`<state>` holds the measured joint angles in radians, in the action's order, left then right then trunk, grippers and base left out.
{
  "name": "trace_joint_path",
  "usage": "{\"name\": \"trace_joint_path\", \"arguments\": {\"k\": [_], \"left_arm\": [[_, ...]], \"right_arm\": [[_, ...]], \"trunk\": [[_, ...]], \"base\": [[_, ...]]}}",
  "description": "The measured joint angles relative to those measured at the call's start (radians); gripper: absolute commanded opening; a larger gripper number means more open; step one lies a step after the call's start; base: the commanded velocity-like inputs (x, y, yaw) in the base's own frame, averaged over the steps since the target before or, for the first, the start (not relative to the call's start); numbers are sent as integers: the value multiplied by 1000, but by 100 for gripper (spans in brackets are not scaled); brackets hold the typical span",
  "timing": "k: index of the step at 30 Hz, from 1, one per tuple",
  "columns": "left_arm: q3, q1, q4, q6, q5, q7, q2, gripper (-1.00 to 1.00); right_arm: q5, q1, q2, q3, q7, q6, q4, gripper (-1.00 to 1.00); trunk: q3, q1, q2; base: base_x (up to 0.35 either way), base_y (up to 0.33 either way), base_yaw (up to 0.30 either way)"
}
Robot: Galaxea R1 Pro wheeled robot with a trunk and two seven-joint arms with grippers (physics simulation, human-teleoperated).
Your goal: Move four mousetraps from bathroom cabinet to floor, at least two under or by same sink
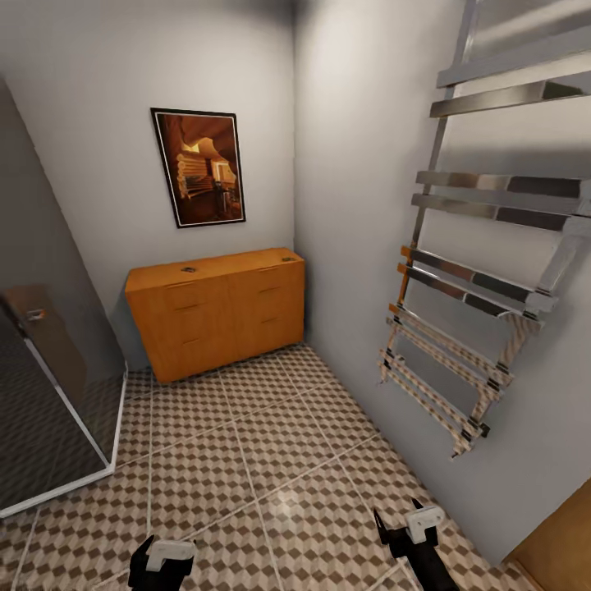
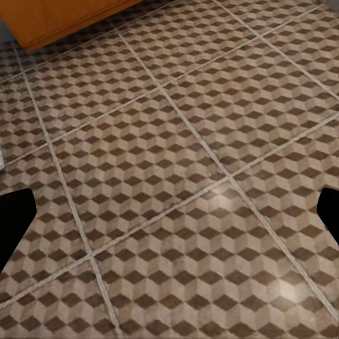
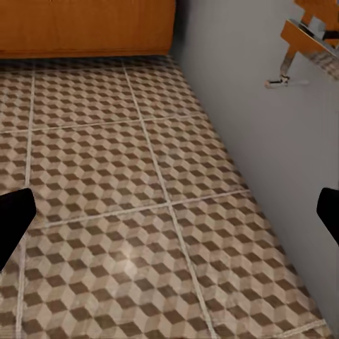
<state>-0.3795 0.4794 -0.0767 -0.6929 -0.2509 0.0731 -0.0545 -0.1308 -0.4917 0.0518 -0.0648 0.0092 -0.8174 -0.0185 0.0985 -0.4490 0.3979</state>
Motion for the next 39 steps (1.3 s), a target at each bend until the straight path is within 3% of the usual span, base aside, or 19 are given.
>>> {"name": "trace_joint_path", "arguments": {"k": [39], "left_arm": [[0, 0, 0, 0, 0, 0, 0, 100]], "right_arm": [[0, 0, 0, 0, 0, 1, 0, 100]], "trunk": [[0, 0, 0]], "base": [[198, -8, 254]]}}
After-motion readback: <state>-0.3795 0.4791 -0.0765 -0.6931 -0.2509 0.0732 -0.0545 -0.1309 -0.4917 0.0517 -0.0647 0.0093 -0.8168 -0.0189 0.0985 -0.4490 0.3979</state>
